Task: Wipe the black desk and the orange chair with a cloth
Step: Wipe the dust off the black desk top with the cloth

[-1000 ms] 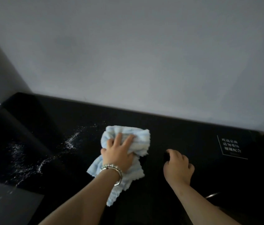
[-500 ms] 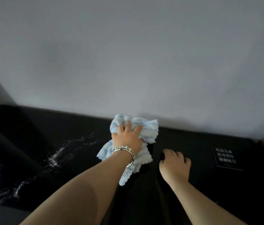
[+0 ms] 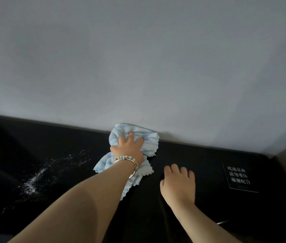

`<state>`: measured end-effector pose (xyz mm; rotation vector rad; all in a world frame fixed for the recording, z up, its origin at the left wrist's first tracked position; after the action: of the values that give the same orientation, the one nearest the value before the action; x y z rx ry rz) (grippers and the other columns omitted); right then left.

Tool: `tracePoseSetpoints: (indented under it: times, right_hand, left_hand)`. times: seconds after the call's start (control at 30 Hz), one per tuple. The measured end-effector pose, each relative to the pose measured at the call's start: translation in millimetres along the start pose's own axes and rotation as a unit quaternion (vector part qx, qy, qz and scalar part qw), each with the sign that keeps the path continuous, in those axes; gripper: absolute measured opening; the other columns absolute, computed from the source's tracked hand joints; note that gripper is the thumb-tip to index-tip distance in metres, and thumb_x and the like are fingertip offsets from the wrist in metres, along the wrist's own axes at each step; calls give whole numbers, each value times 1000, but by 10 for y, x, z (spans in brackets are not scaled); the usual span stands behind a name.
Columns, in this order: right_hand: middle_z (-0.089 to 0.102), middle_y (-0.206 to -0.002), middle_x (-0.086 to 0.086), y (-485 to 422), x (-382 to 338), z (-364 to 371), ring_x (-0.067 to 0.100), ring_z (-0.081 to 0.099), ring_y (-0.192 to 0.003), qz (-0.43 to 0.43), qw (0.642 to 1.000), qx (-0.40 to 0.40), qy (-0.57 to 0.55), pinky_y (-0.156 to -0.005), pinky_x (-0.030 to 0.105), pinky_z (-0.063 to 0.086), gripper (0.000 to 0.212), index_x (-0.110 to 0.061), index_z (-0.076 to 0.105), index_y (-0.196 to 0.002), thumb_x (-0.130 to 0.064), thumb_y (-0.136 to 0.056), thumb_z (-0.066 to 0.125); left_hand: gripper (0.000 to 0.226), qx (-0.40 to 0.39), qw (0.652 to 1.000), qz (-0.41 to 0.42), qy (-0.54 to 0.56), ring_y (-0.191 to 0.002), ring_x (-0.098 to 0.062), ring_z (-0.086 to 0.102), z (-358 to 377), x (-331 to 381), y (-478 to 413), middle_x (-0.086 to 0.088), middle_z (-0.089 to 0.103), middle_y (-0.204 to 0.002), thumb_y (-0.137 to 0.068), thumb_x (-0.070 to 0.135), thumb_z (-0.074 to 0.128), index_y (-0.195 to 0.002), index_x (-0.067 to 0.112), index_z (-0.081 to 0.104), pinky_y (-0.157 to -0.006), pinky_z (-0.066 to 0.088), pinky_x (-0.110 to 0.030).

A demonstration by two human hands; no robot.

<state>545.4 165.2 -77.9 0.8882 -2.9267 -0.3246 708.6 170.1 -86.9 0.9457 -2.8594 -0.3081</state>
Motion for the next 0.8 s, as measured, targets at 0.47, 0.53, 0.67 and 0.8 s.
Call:
tracePoseSetpoints:
  times: [0.47,0.53,0.67,0.8]
  right_hand:
    - [45,-135,2,-106,-1056,-110,22,42,-125,-66,997,-4,-51,-104,40,34,43,-23,41,-134,-34,-93,49]
    - [45,-135,1,-43,-1222,-79,22,41,-126,-78,995,-9,-64,-105,40,34,43,-23,40,-135,-33,-94,48]
    - [42,-138,1,85,-1556,-33,22,39,-128,-114,991,-12,-70,-106,40,33,45,-24,38,-137,-32,-94,47]
    - [39,-141,1,204,-1772,16,21,37,-130,-137,988,-13,-71,-107,39,32,46,-24,36,-139,-33,-95,45]
  left_hand:
    - [55,53,988,-141,12,-141,-28,11,105,-1682,641,9,4,-156,-92,40,30,-143,48,8,-96,38,-49]
    - [55,57,986,-158,14,-141,-28,11,123,-1832,768,8,5,-156,-92,41,29,-142,48,8,-95,38,-48]
    - [53,71,981,-181,17,-140,-26,14,151,-2052,989,8,9,-155,-92,42,30,-142,48,11,-89,37,-43]
    - [55,70,978,-194,24,-139,-26,14,173,-2243,1213,8,10,-155,-92,41,32,-142,48,11,-90,37,-42]
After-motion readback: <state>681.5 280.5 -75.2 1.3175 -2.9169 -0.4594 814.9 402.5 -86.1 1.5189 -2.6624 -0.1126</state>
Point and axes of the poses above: each hand's wrist, its own y-axis away from the middle knuckle, its own z-axis out of the palm, x = y × z, the point moved 4 cm from there along -y, towards the middle knuckle
